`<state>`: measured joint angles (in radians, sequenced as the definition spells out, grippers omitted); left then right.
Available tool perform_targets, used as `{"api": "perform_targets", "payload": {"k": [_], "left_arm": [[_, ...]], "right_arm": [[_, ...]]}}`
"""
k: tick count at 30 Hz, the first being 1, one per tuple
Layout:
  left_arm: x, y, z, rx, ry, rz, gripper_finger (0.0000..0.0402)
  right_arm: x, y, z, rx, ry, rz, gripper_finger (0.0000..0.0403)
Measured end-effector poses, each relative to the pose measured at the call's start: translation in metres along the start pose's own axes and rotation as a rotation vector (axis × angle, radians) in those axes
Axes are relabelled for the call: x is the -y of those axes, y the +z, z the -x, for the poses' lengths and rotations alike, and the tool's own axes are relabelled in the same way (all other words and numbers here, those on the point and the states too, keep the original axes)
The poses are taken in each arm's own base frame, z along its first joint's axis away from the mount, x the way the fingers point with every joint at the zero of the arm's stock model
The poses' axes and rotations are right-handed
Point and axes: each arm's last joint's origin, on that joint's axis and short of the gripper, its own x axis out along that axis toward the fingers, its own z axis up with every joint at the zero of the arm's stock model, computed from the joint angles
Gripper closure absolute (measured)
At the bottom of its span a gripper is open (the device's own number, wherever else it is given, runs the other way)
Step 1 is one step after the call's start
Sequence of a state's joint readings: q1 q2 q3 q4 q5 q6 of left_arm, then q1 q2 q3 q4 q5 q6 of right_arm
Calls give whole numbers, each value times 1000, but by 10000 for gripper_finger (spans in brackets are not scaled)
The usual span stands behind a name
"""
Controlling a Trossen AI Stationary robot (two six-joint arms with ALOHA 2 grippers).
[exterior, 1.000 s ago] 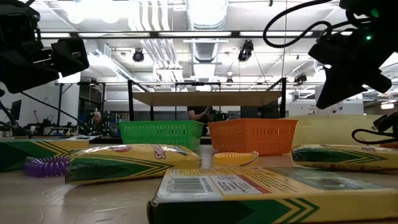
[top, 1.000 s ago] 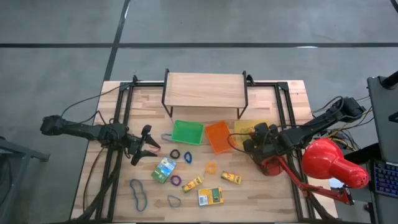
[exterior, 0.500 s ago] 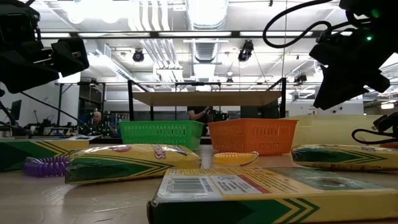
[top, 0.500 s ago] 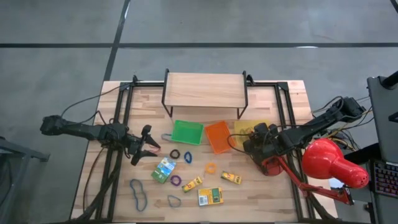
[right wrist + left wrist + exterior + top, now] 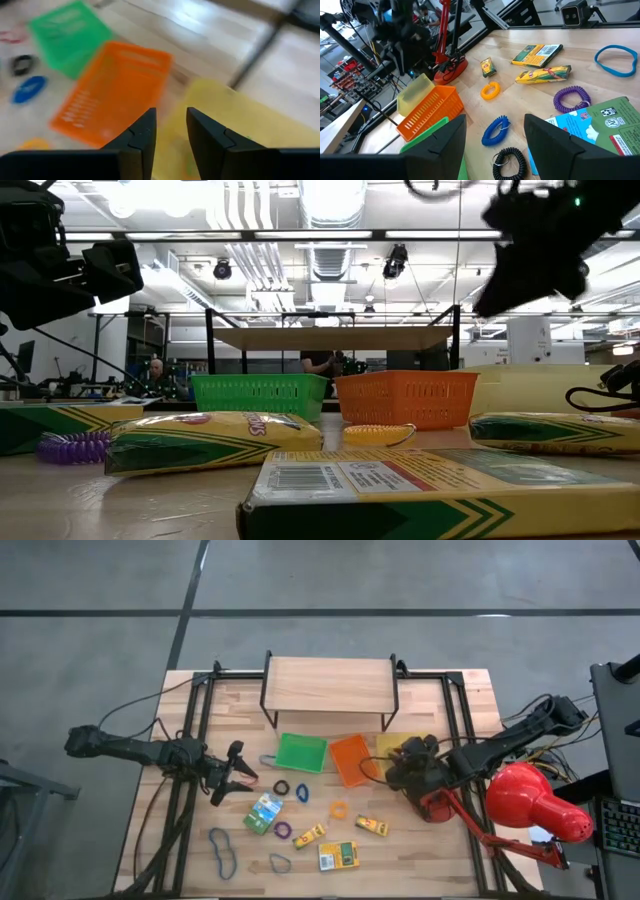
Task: Pick & Place Office Desk Supplies
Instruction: Put the top blue rubber band into the yellow bin
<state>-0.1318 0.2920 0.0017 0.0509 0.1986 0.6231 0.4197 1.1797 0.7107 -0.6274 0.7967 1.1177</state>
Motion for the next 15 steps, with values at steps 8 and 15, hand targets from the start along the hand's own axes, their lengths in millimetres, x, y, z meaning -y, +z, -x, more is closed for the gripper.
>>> {"api": "perform_targets", "payload": {"k": [8, 15], "left_arm": [[0, 0, 0, 0, 0, 0, 197], [0, 0, 0, 0, 0, 0, 197]], "right_arm": [[-32, 9, 9, 230, 240, 265, 285], [-39, 6, 9, 462, 471, 499, 281]]}}
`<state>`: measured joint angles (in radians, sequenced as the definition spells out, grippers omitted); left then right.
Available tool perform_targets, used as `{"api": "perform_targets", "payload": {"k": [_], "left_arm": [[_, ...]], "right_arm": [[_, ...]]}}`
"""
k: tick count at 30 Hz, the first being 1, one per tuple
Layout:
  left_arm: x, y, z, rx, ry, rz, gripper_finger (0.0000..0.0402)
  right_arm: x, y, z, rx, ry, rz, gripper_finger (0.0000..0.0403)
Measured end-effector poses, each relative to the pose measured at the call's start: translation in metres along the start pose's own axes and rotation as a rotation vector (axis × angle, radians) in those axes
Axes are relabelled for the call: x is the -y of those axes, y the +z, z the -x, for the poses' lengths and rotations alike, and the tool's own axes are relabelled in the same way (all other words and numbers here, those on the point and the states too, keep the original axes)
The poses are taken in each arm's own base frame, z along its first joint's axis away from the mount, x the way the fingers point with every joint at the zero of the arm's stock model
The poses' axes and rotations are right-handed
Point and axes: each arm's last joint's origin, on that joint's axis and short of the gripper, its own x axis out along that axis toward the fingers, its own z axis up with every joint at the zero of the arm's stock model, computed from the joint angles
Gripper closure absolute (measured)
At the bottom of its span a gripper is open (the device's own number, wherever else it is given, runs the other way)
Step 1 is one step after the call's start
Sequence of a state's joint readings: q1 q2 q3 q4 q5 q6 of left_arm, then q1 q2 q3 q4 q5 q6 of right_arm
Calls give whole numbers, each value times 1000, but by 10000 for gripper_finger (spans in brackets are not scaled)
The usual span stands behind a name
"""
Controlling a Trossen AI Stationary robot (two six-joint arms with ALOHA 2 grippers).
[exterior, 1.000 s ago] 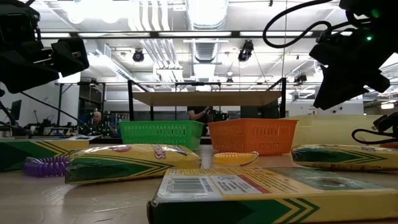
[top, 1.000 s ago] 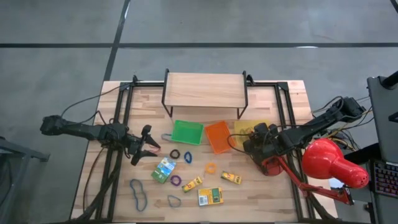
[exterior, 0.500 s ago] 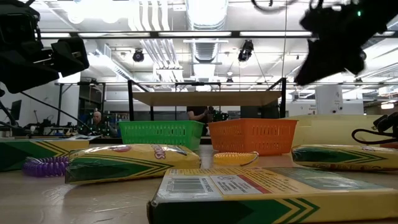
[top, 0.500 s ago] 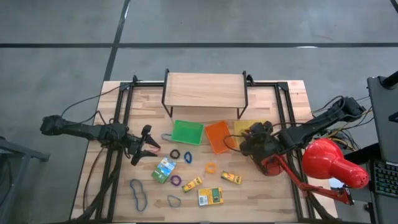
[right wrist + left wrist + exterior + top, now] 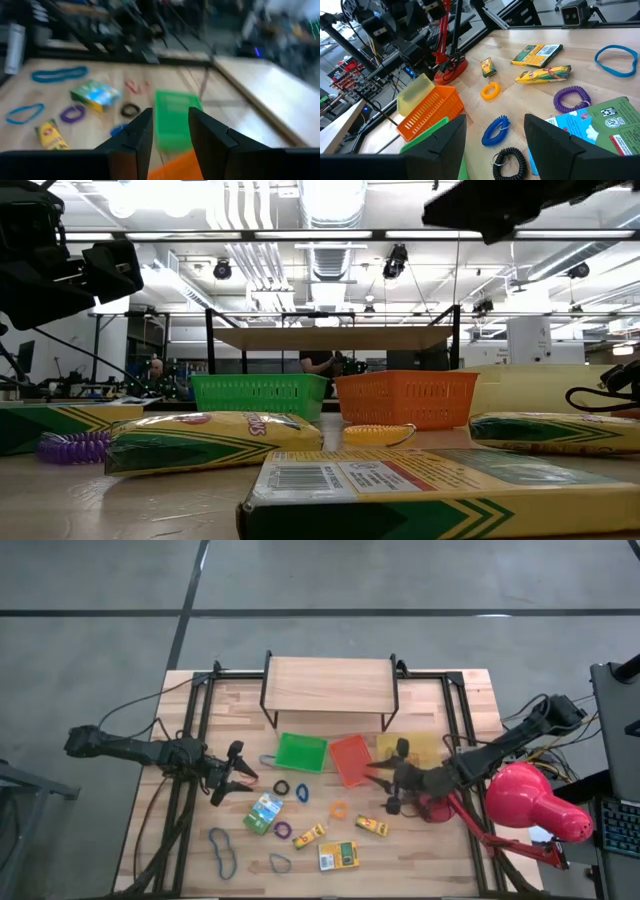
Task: Pick & Place Office Desk Supplies
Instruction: Put the top blue rubber band into the yellow bin
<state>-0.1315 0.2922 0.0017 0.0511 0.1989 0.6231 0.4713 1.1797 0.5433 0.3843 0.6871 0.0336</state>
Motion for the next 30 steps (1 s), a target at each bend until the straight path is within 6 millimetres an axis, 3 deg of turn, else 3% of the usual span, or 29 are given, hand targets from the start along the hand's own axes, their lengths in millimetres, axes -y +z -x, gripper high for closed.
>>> {"api": "perform_targets", "payload": {"k": [11, 21, 30], "left_arm": [[0, 0, 0, 0, 0, 0, 197], [0, 0, 0, 0, 0, 0, 197], [0, 0, 0, 1, 0, 0, 197]], "right_arm": [[33, -38, 8, 79, -54, -23, 273], [74, -50, 18, 121, -171, -163, 272], [81, -45, 16, 129, -210, -169, 271]]}}
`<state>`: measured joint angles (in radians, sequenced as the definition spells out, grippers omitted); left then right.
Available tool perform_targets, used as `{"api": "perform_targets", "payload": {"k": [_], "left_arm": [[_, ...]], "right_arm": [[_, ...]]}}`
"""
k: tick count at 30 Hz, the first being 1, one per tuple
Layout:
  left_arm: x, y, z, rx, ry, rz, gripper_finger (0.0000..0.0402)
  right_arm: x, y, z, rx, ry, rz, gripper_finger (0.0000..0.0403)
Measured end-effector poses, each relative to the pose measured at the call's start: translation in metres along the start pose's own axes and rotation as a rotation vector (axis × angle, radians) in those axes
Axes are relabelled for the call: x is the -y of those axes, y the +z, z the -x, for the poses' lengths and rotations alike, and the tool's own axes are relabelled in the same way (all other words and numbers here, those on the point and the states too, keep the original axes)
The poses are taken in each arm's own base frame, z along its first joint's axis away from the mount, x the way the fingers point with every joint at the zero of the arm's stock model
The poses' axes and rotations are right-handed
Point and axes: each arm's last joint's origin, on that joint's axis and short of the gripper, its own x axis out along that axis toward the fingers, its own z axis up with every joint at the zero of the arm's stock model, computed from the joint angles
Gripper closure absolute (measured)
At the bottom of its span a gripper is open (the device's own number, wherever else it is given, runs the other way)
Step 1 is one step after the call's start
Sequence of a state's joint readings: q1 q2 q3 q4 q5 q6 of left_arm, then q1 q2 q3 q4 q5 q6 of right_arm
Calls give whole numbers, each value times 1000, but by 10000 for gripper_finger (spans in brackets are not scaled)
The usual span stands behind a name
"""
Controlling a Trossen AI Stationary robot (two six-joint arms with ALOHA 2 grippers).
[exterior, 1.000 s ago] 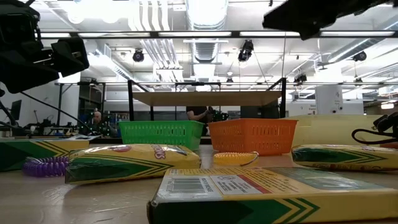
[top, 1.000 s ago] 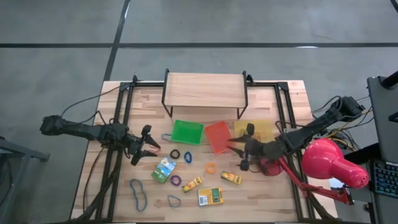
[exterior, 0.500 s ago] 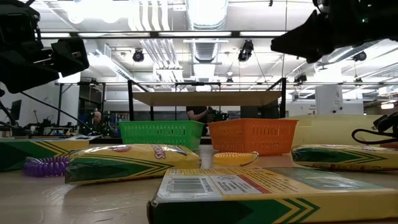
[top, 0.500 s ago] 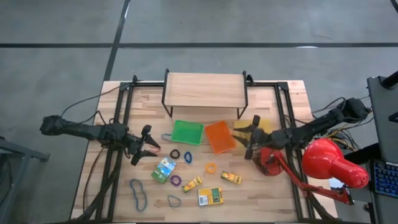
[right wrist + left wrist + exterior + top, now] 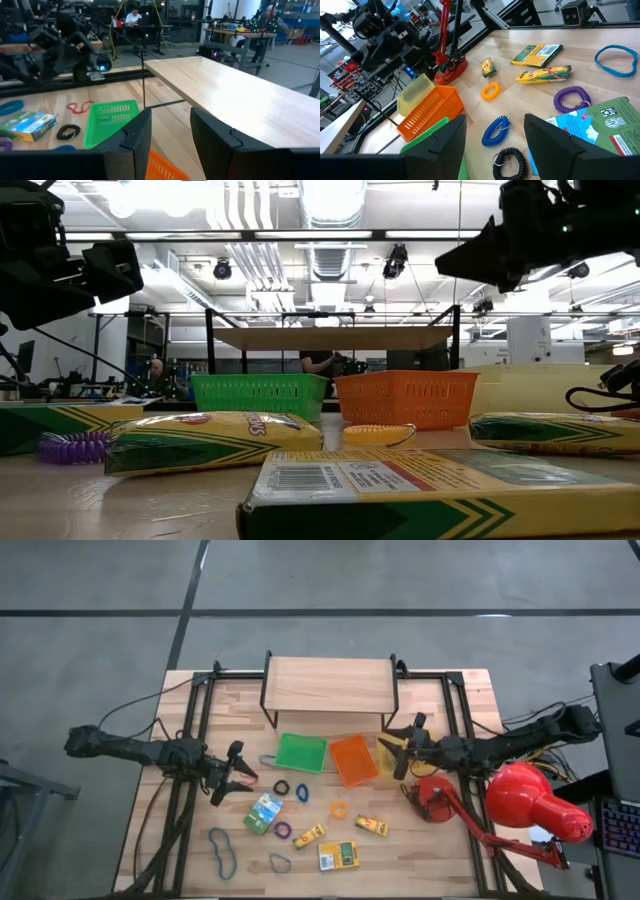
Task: Pick & Place Office Desk Supplies
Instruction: Put the top blue rubber band into the yellow bin
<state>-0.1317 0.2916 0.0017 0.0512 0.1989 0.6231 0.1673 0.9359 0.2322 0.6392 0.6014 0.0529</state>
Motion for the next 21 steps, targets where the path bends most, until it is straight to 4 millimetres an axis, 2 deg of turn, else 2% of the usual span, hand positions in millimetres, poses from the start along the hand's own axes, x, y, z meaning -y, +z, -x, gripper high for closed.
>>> {"api": "perform_targets", "payload": {"k": [11, 21], "left_arm": [[0, 0, 0, -1, 0, 0, 197], [0, 0, 0, -1, 0, 0, 197]], "right_arm": [[-2, 6, -2, 10, 0, -3, 282], [-2, 5, -2, 9, 0, -3, 271]]}}
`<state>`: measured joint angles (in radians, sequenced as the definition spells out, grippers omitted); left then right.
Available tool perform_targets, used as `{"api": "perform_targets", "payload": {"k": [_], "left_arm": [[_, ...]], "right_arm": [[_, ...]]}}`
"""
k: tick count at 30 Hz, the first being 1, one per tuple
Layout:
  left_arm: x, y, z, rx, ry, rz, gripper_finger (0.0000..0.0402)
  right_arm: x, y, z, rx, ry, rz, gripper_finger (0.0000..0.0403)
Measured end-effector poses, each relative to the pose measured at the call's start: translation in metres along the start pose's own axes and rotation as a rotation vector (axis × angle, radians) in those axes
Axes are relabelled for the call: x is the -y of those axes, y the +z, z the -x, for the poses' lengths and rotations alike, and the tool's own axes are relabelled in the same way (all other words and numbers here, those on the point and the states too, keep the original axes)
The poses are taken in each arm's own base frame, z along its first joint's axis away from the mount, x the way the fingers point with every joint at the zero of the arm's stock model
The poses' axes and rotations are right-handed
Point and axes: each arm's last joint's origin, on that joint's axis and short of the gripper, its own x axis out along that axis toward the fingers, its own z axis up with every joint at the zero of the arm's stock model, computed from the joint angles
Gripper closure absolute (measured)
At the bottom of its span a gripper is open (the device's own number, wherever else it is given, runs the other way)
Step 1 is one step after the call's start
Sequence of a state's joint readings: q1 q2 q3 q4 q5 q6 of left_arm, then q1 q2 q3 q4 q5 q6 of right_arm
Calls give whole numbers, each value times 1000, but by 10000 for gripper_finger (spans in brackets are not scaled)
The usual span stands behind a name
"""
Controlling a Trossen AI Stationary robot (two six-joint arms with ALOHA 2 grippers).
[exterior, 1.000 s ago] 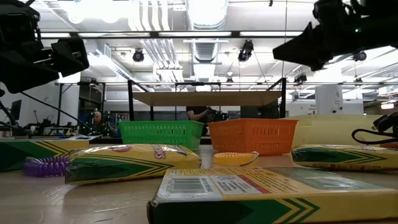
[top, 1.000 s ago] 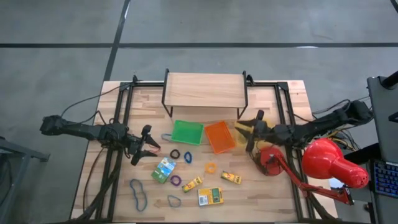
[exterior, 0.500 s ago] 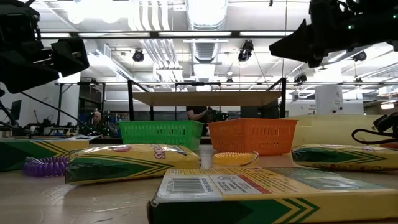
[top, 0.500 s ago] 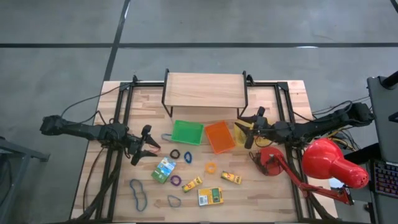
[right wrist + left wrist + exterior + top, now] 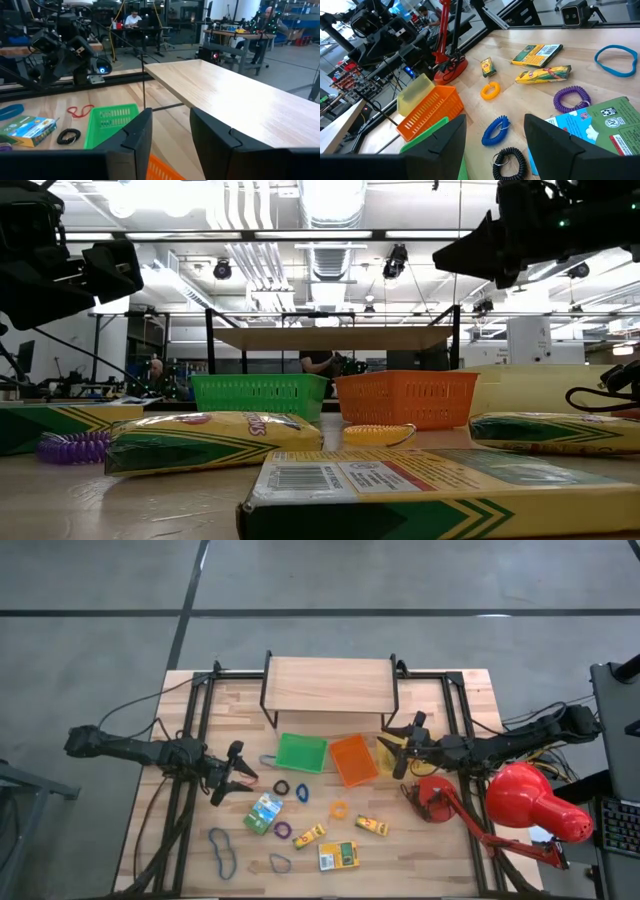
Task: Pick & Place Office Desk Supplies
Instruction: Put the top blue rubber band into the yellow bin
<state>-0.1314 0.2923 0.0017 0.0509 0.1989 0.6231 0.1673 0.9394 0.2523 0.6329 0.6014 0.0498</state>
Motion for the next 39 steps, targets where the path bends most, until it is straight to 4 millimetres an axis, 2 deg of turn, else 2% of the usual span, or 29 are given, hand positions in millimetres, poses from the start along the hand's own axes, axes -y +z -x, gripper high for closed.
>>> {"api": "perform_targets", "payload": {"k": [20, 30, 34, 39], "left_arm": [[0, 0, 0, 0, 0, -6, 197], [-1, 2, 0, 20, 15, -14, 197], [-6, 7, 0, 58, 77, 130, 197], [-11, 2, 1, -33, 276, 398, 197]], "right_arm": [[-1, -2, -1, -9, -1, 6, 287], [-1, -2, -1, -9, -1, 5, 276], [-1, -2, -1, -9, -1, 5, 273], [-1, -2, -1, -9, -1, 5, 278]]}}
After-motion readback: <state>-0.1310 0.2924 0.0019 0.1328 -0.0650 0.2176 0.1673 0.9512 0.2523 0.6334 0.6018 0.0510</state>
